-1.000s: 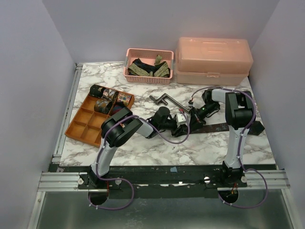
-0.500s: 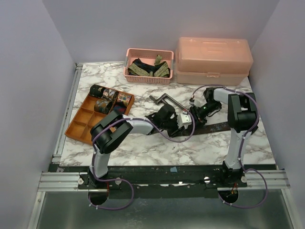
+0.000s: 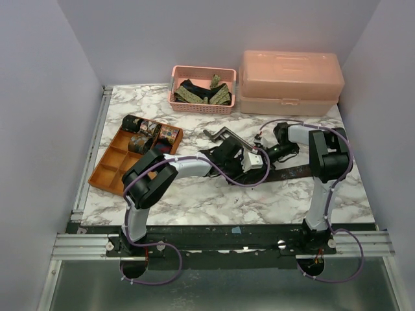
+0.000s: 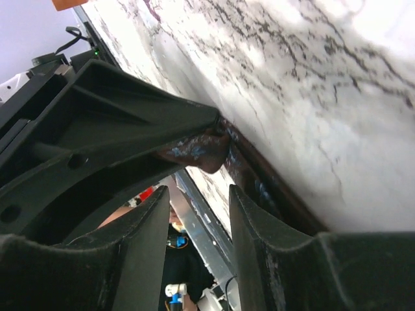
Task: Roll the ties
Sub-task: Roll the tie at the center of the board.
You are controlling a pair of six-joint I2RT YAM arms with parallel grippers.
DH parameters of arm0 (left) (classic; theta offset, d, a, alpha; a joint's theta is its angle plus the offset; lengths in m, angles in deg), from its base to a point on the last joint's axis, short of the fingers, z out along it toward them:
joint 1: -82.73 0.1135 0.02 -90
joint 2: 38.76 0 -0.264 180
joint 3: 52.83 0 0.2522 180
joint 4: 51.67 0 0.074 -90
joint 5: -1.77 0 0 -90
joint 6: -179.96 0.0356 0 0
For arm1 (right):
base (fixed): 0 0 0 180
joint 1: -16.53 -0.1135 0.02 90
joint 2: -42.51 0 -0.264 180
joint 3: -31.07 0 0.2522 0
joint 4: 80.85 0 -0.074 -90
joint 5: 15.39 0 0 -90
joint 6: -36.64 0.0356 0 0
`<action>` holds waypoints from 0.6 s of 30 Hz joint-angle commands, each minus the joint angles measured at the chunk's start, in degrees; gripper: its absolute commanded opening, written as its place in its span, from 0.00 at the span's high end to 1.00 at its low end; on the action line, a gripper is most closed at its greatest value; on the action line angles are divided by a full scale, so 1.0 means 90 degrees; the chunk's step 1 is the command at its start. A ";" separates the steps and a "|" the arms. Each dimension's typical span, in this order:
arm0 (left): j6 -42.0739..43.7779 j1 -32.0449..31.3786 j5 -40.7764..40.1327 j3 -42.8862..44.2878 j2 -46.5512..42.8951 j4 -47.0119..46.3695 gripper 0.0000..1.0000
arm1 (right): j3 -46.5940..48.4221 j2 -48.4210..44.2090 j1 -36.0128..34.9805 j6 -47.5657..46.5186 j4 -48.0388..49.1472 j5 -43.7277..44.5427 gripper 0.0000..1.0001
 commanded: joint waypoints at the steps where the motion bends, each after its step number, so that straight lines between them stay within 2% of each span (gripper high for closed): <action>1: 0.0217 0.0008 -0.0396 -0.0052 0.0418 0.1066 0.81 | -0.0109 0.0312 -0.0168 0.0302 0.0626 -0.0549 0.57; 5: 0.0244 0.0008 -0.0368 -0.0088 0.0423 0.1052 0.80 | -0.0057 0.0353 -0.0213 0.0437 0.0785 -0.0750 0.68; 8: 0.0220 0.0008 -0.0334 -0.0118 0.0420 0.1010 0.80 | -0.0064 0.0437 -0.0277 0.0507 0.0858 -0.0796 0.71; 11: 0.0187 0.0008 -0.0300 -0.0119 0.0438 0.0967 0.77 | -0.0137 0.0601 -0.0395 0.0494 0.0992 -0.0361 0.79; 14: 0.0158 0.0008 -0.0246 -0.0161 0.0446 0.0849 0.72 | -0.0185 0.0850 -0.0418 0.0516 0.1072 0.0218 0.86; 18: 0.0064 0.0047 0.0066 -0.0330 0.0398 0.0506 0.58 | -0.0200 0.1001 -0.0427 0.0528 0.1189 0.1101 0.92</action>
